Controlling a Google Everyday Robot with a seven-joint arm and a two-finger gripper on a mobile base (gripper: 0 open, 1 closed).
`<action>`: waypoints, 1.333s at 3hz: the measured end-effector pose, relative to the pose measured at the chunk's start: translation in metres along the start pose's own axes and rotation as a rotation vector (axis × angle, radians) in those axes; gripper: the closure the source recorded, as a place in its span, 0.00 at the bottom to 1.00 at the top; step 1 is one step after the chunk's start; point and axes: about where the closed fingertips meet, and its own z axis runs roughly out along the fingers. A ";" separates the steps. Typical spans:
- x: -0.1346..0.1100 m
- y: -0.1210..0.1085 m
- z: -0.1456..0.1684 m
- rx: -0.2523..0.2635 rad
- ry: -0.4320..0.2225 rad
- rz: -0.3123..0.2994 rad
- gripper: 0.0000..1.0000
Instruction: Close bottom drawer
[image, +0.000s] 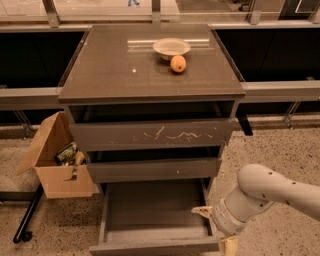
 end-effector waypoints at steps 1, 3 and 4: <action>0.044 -0.005 0.040 0.031 -0.002 0.010 0.00; 0.107 -0.014 0.126 0.041 -0.088 0.017 0.00; 0.133 -0.017 0.159 0.032 -0.158 0.041 0.00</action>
Offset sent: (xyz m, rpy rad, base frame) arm 0.0098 -0.0298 -0.1827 0.0927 -0.0240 -0.0504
